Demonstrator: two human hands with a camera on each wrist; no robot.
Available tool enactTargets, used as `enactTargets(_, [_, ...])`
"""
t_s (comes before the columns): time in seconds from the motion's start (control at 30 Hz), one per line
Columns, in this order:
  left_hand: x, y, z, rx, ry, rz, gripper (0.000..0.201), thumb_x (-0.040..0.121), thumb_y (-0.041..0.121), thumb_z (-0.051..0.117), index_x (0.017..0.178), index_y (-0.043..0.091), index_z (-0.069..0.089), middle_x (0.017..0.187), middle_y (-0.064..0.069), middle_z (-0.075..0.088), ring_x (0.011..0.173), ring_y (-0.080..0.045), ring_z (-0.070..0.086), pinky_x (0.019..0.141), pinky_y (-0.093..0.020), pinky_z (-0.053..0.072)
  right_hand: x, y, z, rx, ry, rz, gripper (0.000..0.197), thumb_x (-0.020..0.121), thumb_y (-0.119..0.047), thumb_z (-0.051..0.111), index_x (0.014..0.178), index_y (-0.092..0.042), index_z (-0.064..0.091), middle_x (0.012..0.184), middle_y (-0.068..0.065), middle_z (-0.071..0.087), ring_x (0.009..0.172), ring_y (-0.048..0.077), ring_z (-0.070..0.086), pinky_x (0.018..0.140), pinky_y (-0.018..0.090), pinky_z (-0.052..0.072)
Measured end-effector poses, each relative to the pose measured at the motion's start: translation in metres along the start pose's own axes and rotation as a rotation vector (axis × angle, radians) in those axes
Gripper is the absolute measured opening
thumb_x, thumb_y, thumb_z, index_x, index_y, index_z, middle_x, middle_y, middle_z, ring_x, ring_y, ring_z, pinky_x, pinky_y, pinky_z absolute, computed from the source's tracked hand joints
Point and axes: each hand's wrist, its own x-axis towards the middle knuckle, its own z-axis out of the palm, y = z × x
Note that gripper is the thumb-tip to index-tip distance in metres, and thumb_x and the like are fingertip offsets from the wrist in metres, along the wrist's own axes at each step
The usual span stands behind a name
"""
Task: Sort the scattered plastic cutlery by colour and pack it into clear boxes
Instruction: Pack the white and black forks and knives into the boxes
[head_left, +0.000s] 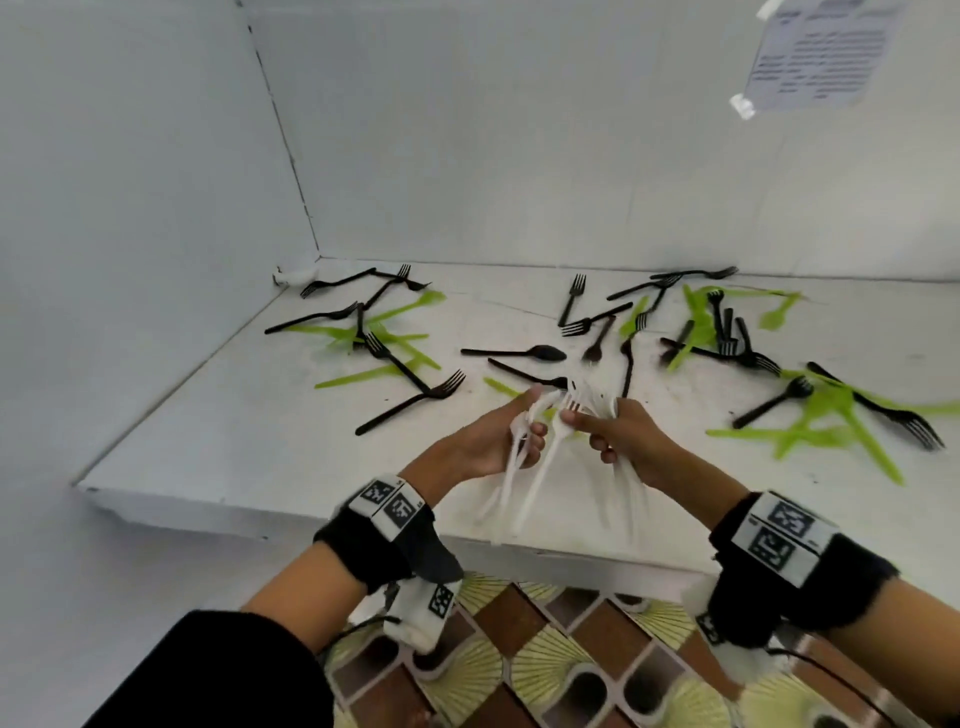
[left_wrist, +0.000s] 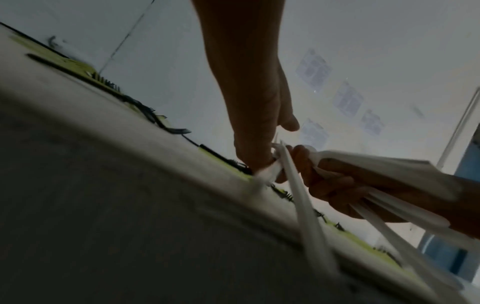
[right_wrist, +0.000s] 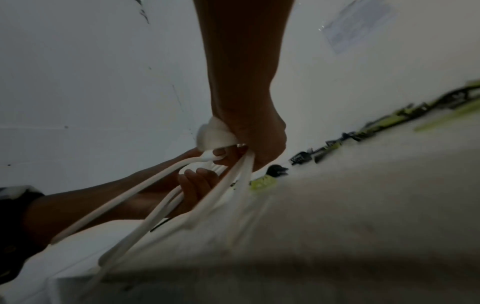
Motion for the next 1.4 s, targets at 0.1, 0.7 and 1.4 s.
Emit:
enactTargets(0.1, [-0.003,-0.025,0.002,0.002,0.095,0.056,0.014,0.097,0.024,0.046,0.088,0.013,0.047,0.056,0.002,0.052,0.044,-0.006,0.051,0.047,-0.014,0.048,-0.013,0.02,-0.001,0.085,-0.019,0.066,0.024,0.081,-0.013,0.071,0.067,-0.013,0.051,0.044,-0.007,0.04,0.033,0.002,0.034,0.033,0.015,0.026])
enactTargets(0.7, [-0.012,-0.054,0.009,0.578,0.208,0.379,0.031,0.102,0.028,0.03,0.107,0.006,0.052,0.078,-0.006,0.066,0.06,-0.009,0.065,0.054,-0.021,0.054,-0.016,0.037,0.013,0.145,0.029,0.026,0.028,0.077,-0.016,0.075,0.058,-0.008,0.057,0.043,0.001,0.051,0.036,0.007,0.042,0.038,0.013,0.036])
enactTargets(1.4, [-0.004,-0.04,-0.01,-0.299,0.111,0.148,0.019,0.099,0.012,0.033,0.088,0.012,0.049,0.065,0.001,0.05,0.053,-0.008,0.056,0.051,-0.018,0.049,-0.023,0.033,0.009,0.022,-0.036,-0.006,0.038,0.086,-0.032,0.065,0.06,-0.016,0.042,0.041,-0.007,0.038,0.034,0.005,0.03,0.035,0.015,0.026])
